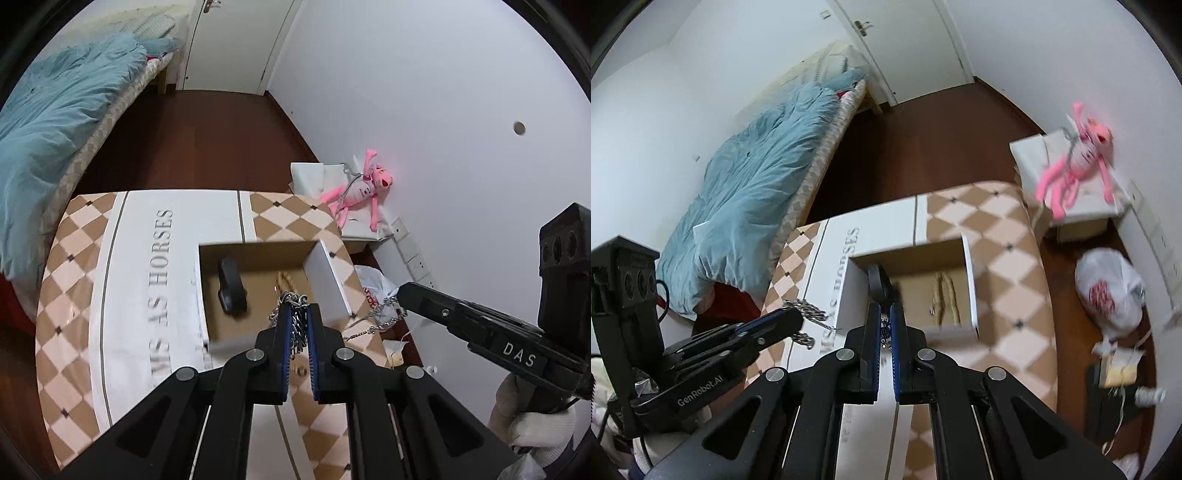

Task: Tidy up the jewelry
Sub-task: 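Lower both chains into the white box and open both tools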

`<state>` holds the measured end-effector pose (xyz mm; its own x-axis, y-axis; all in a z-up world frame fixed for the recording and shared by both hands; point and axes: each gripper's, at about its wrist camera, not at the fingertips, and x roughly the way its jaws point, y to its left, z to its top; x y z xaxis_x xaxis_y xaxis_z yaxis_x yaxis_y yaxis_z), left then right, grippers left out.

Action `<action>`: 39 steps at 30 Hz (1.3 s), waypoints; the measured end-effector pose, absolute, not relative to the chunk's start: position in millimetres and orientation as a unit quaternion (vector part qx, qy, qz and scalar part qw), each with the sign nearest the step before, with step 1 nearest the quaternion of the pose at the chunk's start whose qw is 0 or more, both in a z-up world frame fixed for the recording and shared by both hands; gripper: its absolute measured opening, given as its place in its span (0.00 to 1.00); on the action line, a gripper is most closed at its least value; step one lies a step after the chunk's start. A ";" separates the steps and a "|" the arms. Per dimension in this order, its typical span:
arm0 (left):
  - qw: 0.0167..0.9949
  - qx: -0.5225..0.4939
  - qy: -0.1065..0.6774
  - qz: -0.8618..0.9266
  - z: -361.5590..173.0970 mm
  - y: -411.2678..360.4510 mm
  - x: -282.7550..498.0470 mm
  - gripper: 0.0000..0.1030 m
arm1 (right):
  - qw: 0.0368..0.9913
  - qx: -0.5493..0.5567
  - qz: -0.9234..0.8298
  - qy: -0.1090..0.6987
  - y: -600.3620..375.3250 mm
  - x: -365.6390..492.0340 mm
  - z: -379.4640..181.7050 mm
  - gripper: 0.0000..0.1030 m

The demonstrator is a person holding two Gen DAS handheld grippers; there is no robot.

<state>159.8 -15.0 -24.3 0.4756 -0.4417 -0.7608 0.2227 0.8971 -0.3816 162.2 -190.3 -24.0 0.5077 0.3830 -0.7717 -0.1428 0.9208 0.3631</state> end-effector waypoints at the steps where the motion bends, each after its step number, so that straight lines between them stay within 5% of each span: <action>1: 0.847 -0.120 0.480 -0.196 -27.7 -14.6 169.0 0.05 | 0.857 0.124 0.154 0.475 -187.7 175.3 -23.7 0.05; 17: 0.806 -0.130 0.570 -0.093 -90.4 3.1 231.5 0.08 | 0.790 0.069 0.153 0.590 -147.4 296.2 -105.6 0.06; 19: 0.809 -0.123 0.569 -0.084 -90.7 4.9 232.6 0.13 | 0.783 0.062 0.146 0.602 -145.1 301.5 -112.4 0.06; 21: 0.814 -0.117 0.565 -0.075 -90.1 6.7 232.5 0.47 | 0.780 0.055 0.146 0.606 -143.3 303.8 -116.4 0.08; 23: 0.822 -0.111 0.554 -0.066 -88.5 9.3 231.1 0.68 | 0.779 0.058 0.143 0.607 -145.6 303.8 -117.3 0.19; 25: 0.829 -0.106 0.546 -0.059 -87.4 11.8 231.5 0.68 | 0.781 0.066 0.142 0.604 -149.4 304.0 -116.2 0.31; 28: 0.834 -0.100 0.541 -0.048 -89.2 14.9 230.1 0.71 | 0.783 0.071 0.134 0.603 -157.9 301.6 -115.2 0.33; 30: 0.841 -0.086 0.534 -0.036 -89.7 14.6 226.8 0.93 | 0.789 0.058 0.121 0.600 -163.8 294.8 -114.3 0.44; 34: 0.857 -0.056 0.512 -0.016 -91.5 9.7 218.6 0.99 | 0.807 0.009 0.075 0.586 -172.9 277.0 -116.1 0.89; 39: 0.857 -0.028 0.514 -0.003 -100.0 -0.4 211.8 1.00 | 0.818 -0.024 0.030 0.574 -182.5 258.8 -123.4 0.93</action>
